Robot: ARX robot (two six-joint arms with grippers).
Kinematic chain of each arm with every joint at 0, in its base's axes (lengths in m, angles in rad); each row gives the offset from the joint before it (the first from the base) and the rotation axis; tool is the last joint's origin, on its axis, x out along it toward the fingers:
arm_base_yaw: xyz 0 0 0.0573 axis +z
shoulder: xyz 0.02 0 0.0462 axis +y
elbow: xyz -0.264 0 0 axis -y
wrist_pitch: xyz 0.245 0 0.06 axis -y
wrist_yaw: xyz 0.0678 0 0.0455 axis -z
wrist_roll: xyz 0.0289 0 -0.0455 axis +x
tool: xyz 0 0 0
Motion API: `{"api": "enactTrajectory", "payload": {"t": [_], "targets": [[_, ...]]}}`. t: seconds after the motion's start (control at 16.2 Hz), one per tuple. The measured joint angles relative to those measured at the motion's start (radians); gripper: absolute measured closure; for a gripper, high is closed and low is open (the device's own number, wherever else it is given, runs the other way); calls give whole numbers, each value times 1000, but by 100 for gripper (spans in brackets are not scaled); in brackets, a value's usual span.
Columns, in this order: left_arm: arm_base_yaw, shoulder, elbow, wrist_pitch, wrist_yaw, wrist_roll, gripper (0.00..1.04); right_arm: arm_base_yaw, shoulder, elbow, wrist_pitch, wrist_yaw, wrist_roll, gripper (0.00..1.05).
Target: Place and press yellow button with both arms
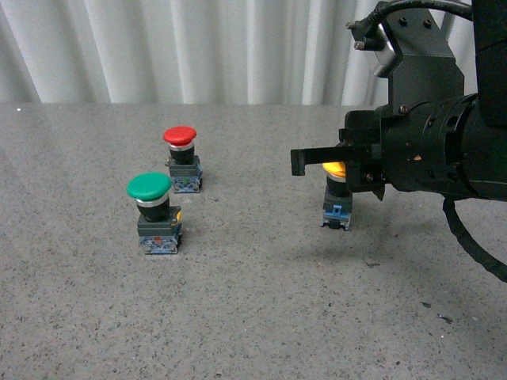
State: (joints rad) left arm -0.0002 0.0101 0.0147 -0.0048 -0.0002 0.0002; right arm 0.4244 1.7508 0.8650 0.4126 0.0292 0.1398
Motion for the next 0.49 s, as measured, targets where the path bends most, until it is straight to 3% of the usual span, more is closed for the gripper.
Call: {"api": "enactTrajectory", "payload": {"t": [0.49], "targets": [[0, 0, 0, 0, 0, 0, 7, 0, 6, 13, -12, 5, 3, 103]]}}
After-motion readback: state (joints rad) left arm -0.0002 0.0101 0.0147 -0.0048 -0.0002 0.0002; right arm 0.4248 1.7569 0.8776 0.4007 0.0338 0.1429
